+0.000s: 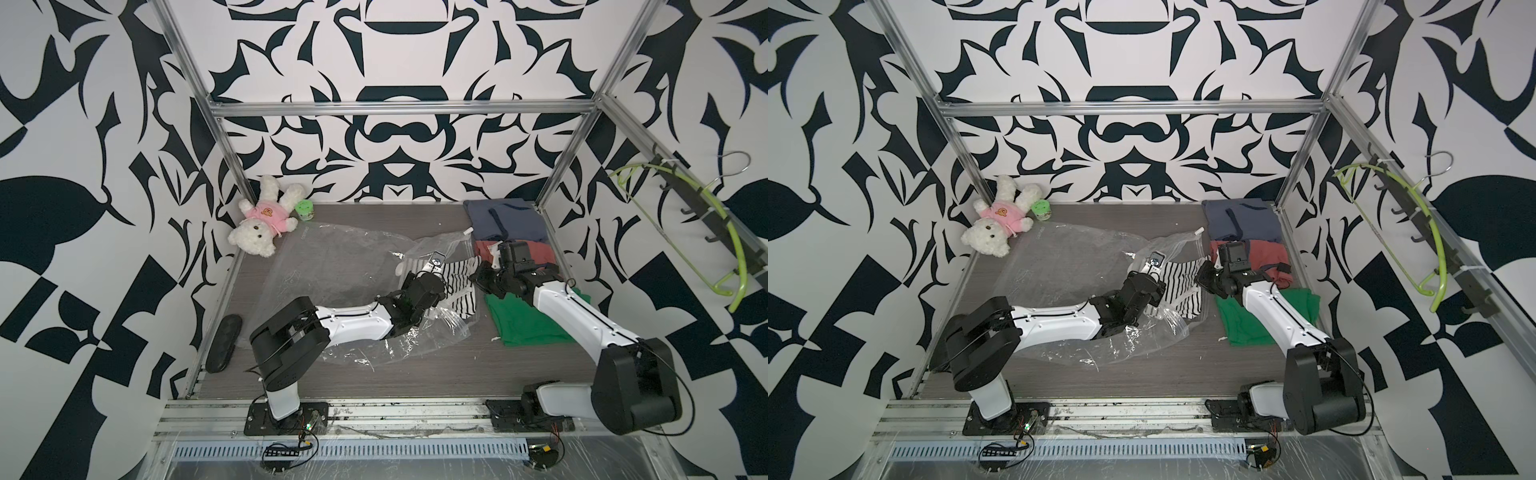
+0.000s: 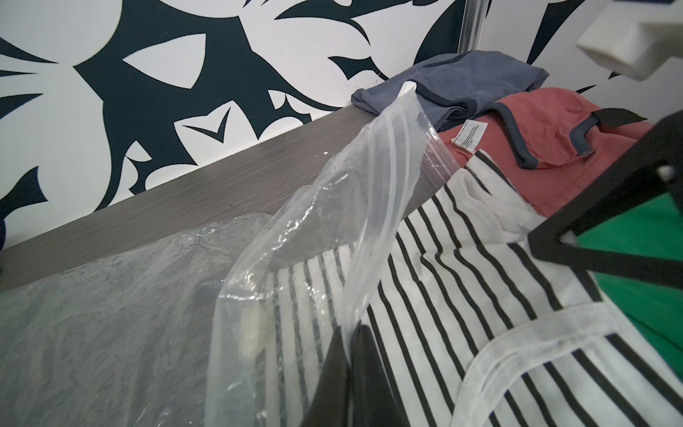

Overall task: Take the tank top out of the vacuum bag
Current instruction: Take out the tank top from the vacuum bag.

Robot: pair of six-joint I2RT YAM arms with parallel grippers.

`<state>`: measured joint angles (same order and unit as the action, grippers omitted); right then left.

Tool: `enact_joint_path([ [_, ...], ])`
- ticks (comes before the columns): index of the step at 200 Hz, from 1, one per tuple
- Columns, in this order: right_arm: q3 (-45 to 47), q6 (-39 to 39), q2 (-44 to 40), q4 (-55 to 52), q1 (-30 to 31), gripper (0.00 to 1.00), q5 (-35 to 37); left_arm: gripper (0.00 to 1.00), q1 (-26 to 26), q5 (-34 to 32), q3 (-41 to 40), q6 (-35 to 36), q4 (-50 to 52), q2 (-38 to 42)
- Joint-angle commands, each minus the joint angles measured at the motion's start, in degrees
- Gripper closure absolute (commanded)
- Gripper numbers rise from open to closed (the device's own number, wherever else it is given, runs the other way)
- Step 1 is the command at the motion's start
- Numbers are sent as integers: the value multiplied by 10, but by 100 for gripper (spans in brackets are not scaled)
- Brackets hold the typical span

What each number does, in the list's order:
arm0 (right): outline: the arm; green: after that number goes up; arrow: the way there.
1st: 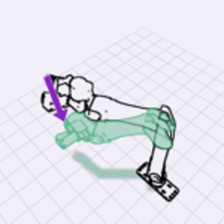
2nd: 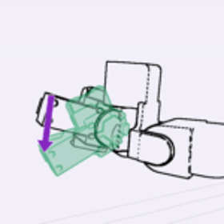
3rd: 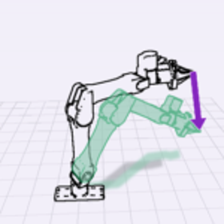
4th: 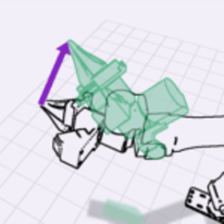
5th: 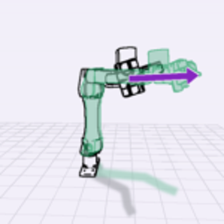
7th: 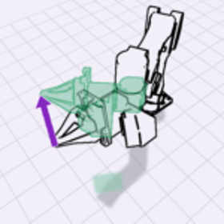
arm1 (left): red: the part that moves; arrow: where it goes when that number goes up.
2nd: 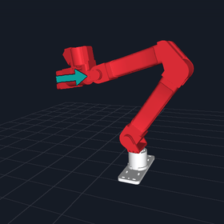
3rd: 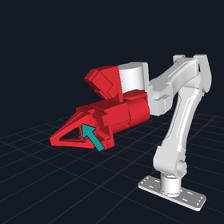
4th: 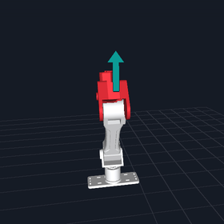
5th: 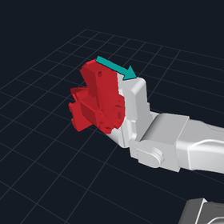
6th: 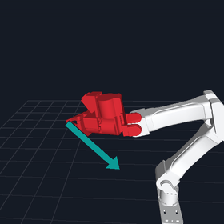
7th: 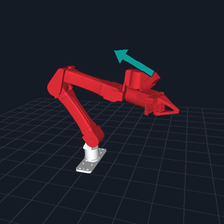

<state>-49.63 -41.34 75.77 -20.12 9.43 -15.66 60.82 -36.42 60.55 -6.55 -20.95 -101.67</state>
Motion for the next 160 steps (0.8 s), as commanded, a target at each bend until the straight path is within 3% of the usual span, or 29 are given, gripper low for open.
enact_joint_path([
  [1,-27,24,-19,-30,-15,100,22,100,0,-5,15,-1,15,-10],
  [21,-20,27,-17,-45,-27,100,57,100,0,-3,16,-2,15,-10],
  [108,-11,41,57,-30,-60,100,73,100,0,1,20,-2,18,-11],
  [119,-14,43,67,-33,-60,94,77,100,0,1,20,-4,18,-11],
  [129,-12,44,74,-31,-60,72,84,100,0,1,20,-6,18,-12],
  [138,-10,44,80,-28,-60,62,92,100,0,1,22,-5,18,-12],
  [160,-9,48,93,-24,-60,53,99,100,0,1,23,-5,19,-15],
])
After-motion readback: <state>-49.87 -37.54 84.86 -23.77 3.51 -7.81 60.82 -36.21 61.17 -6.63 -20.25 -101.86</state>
